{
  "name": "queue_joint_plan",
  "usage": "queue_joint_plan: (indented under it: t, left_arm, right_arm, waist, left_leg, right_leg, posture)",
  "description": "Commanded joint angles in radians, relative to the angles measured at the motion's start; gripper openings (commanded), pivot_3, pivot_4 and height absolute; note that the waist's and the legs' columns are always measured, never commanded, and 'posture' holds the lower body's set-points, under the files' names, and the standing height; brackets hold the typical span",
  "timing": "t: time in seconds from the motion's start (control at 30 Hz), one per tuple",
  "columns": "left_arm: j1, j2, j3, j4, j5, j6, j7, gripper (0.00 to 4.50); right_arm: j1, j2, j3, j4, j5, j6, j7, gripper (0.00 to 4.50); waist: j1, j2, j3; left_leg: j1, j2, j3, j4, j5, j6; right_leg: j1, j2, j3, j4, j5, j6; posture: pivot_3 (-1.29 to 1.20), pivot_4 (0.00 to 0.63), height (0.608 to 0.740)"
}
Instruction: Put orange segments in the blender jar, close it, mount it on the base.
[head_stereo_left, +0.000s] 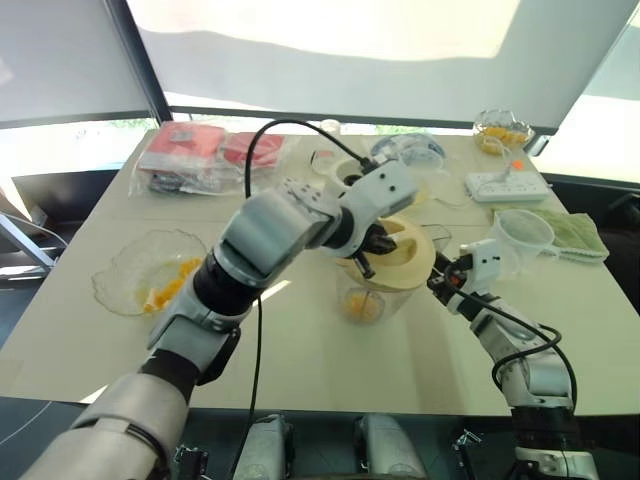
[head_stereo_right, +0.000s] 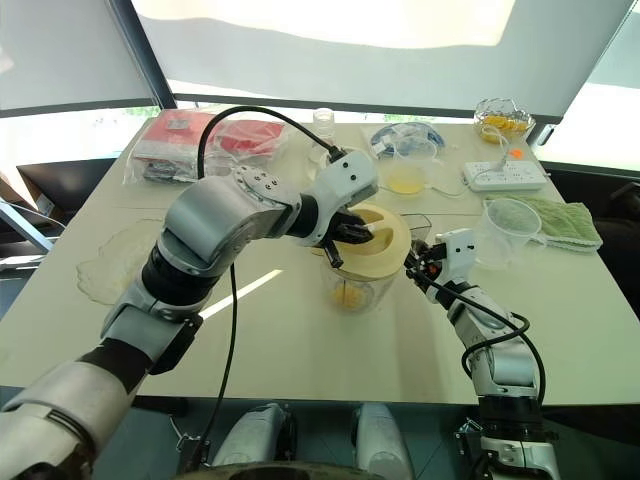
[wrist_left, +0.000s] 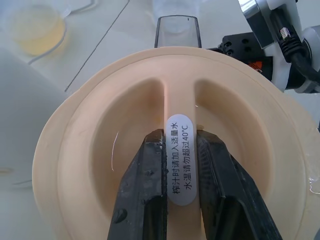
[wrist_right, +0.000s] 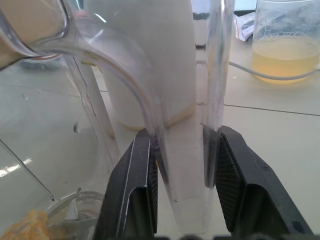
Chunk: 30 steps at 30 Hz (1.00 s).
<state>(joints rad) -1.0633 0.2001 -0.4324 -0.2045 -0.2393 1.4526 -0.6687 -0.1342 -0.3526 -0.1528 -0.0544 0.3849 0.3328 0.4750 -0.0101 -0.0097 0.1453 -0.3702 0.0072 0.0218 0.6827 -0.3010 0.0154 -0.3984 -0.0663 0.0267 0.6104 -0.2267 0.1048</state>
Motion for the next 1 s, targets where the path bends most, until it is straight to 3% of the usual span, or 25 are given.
queue_joint_plan:
  t: [0.03,0.27,0.4,0.5,0.67,0.8,1.0]
  left_arm:
    - [0.084,0.071,-0.122,0.095,0.042,0.036,0.079,0.26]
    - [-0.02,0.105,-0.073,0.022,-0.024,-0.038,0.019,3.64]
    - [-0.117,0.092,0.055,0.002,-0.084,-0.119,-0.027,3.64]
    - [-0.159,0.103,0.152,-0.013,-0.122,-0.237,-0.066,3.64]
    - [-0.176,0.069,0.323,0.081,-0.096,-0.495,0.027,3.64]
    - [-0.114,0.084,0.399,0.17,-0.075,-0.62,0.082,3.64]
    - [0.212,0.278,0.423,0.042,-0.133,-0.694,-0.086,3.64]
  right_arm:
    - [-0.019,0.005,-0.038,-0.061,0.049,-0.03,0.024,1.04]
    - [-0.016,0.005,-0.039,-0.055,0.045,-0.036,0.031,1.04]
    - [-0.007,0.005,-0.044,-0.059,0.045,-0.037,0.032,1.04]
    - [-0.003,0.003,-0.043,-0.064,0.043,-0.033,0.033,1.04]
    - [-0.006,-0.016,-0.051,-0.091,0.044,-0.009,0.029,1.04]
    - [-0.023,-0.042,-0.061,-0.162,0.029,0.052,-0.027,1.04]
    - [-0.092,-0.112,-0.173,-0.346,0.097,0.311,-0.186,1.04]
  waist:
    - [-0.001,0.0,0.0]
    - [-0.007,-0.001,0.003]
    - [-0.006,0.001,0.016]
    - [-0.007,0.003,0.02]
    - [-0.002,0.004,0.022]
    - [-0.002,0.005,0.024]
    - [-0.006,0.006,0.03]
  left_leg:
    - [0.0,0.0,0.0,0.0,0.0,0.0]
    - [-0.004,0.001,0.0,-0.002,0.0,0.0]
    - [-0.007,0.002,0.001,-0.003,0.0,0.0]
    - [-0.023,0.001,0.002,-0.002,0.001,0.0]
    - [-0.028,0.001,0.002,-0.004,0.001,-0.001]
    - [-0.028,0.0,0.003,-0.004,0.001,-0.001]
    - [-0.027,0.001,0.004,-0.003,0.002,-0.002]
  right_leg:
    - [0.0,0.0,0.0,0.0,0.0,0.0]
    - [-0.006,0.001,0.0,0.0,0.0,-0.001]
    - [-0.01,0.002,0.0,0.001,0.001,-0.001]
    - [-0.028,0.003,0.001,0.005,0.002,-0.001]
    - [-0.032,0.004,0.0,0.005,0.003,0.003]
    - [-0.032,0.003,0.0,0.004,0.003,0.003]
    - [-0.033,0.004,0.001,0.006,0.003,0.003]
  posture:
    - [0.0,0.15,0.74]
    - [0.0,0.15,0.74]
    - [0.0,0.15,0.74]
    - [0.0,0.15,0.74]
    - [0.0,0.15,0.74]
    - [0.0,0.15,0.74]
    - [0.0,0.15,0.74]
